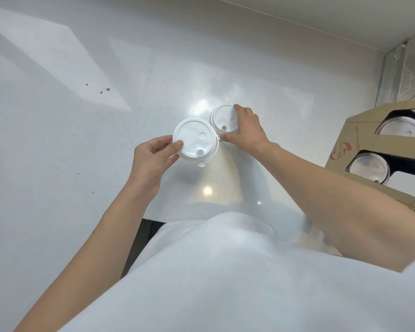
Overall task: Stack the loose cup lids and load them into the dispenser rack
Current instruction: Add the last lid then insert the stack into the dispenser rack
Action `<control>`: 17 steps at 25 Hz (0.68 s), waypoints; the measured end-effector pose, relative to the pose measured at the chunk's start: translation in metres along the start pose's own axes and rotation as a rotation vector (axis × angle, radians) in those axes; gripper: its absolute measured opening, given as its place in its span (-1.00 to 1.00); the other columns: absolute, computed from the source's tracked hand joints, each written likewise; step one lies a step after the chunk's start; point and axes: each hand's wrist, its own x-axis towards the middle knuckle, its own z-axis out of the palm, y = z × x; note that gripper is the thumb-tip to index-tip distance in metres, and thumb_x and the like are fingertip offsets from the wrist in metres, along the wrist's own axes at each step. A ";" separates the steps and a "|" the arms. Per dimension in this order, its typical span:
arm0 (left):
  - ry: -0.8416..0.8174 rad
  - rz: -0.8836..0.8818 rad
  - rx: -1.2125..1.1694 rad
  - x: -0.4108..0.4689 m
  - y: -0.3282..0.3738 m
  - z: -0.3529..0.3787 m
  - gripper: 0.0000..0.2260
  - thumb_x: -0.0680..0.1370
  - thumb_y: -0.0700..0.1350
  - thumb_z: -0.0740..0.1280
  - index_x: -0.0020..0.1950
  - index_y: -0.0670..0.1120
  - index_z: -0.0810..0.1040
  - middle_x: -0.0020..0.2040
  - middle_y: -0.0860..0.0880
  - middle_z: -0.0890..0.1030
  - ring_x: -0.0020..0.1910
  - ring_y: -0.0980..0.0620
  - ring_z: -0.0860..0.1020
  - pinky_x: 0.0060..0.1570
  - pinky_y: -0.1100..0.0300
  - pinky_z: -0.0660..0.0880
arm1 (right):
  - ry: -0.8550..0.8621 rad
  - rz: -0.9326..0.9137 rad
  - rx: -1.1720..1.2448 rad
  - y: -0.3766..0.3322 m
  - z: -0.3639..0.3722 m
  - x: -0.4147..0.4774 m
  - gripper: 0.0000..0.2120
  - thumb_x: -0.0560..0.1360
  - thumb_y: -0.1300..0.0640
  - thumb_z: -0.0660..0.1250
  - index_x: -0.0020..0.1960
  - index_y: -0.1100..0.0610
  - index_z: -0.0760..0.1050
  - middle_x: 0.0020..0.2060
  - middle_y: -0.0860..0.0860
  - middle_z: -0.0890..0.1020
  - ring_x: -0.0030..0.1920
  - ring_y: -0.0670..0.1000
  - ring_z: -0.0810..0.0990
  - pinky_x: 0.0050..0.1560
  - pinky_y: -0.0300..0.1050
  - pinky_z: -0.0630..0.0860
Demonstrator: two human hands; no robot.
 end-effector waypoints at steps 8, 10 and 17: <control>0.027 -0.007 0.004 0.001 0.000 0.000 -0.65 0.53 -0.20 0.48 0.29 -0.26 0.60 0.21 -0.17 0.68 0.23 -0.05 0.66 0.26 0.10 0.59 | 0.085 -0.009 -0.074 0.006 0.004 0.002 -0.35 0.42 -0.04 0.46 0.39 0.16 0.31 0.34 0.08 0.40 0.35 0.16 0.36 0.04 -0.02 0.40; 0.030 -0.007 -0.003 0.000 0.000 0.001 -0.67 0.53 -0.21 0.48 0.28 -0.25 0.61 0.19 -0.16 0.69 0.23 -0.05 0.66 0.26 0.10 0.59 | 0.094 -0.012 -0.032 0.008 0.002 -0.002 -0.35 0.42 -0.06 0.47 0.39 0.16 0.33 0.32 0.08 0.42 0.35 0.15 0.37 0.06 -0.05 0.38; 0.012 -0.005 0.001 -0.006 -0.002 0.007 -0.82 0.54 -0.22 0.47 0.14 -0.16 0.65 0.13 -0.11 0.71 0.21 -0.04 0.67 0.27 0.11 0.58 | 0.198 -0.027 0.443 0.013 -0.001 -0.043 -0.27 0.38 -0.06 0.54 0.45 0.09 0.35 0.35 -0.03 0.42 0.30 -0.02 0.48 0.27 -0.09 0.46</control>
